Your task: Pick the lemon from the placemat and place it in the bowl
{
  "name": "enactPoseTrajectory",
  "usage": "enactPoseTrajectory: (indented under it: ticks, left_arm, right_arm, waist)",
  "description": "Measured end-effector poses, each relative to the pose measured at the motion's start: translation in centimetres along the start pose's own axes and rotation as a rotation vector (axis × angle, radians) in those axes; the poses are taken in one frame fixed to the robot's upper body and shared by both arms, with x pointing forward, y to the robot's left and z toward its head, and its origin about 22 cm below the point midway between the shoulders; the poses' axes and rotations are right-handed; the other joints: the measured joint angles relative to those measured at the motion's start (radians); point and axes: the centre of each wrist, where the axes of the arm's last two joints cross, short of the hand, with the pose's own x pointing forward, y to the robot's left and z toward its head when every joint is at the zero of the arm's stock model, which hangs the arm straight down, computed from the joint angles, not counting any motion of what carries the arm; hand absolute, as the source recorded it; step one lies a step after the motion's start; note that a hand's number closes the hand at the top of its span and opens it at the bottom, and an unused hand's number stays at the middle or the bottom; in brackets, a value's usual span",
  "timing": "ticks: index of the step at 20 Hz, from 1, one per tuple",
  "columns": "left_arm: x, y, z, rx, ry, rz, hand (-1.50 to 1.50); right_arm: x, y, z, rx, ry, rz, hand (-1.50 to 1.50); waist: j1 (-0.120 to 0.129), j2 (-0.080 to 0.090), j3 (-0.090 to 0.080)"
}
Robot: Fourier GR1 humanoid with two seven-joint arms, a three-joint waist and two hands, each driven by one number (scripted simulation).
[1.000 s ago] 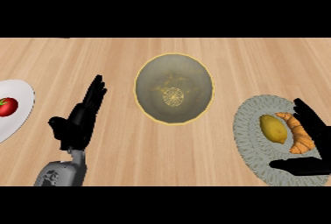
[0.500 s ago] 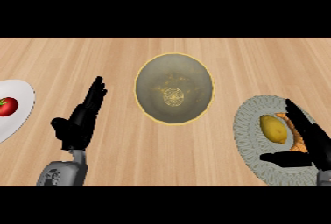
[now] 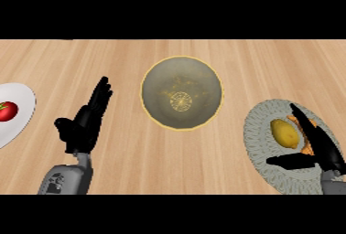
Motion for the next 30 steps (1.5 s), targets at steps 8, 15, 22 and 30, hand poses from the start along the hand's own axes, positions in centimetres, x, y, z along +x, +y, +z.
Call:
enactPoseTrajectory:
  ticks: [8, 15, 22, 30]
  left_arm:
    - [-0.1, 0.5, 0.2, -0.005, -0.006, -0.001, 0.00]
    - [0.3, 0.3, 0.4, -0.010, -0.003, -0.001, 0.00]
    - [0.5, -1.1, -0.1, -0.074, -0.008, -0.001, 0.00]
    - [0.3, -2.0, -0.4, -0.108, -0.005, 0.004, 0.00]
  right_arm:
    - [-0.6, 0.9, -0.8, 0.093, -0.116, 0.144, 1.50]
    - [2.6, 7.1, 0.1, 0.111, -0.159, 0.098, 1.50]
    - [12.2, 16.0, 0.5, 0.087, -0.258, 0.016, 1.50]
    - [21.3, 20.9, 3.3, -0.092, -0.487, -0.028, 1.50]
  waist:
    - [0.002, 0.001, 0.002]
    - [0.006, -0.001, 0.000]
    - [0.081, 0.005, 0.006]
    - [0.102, -0.001, 0.004]
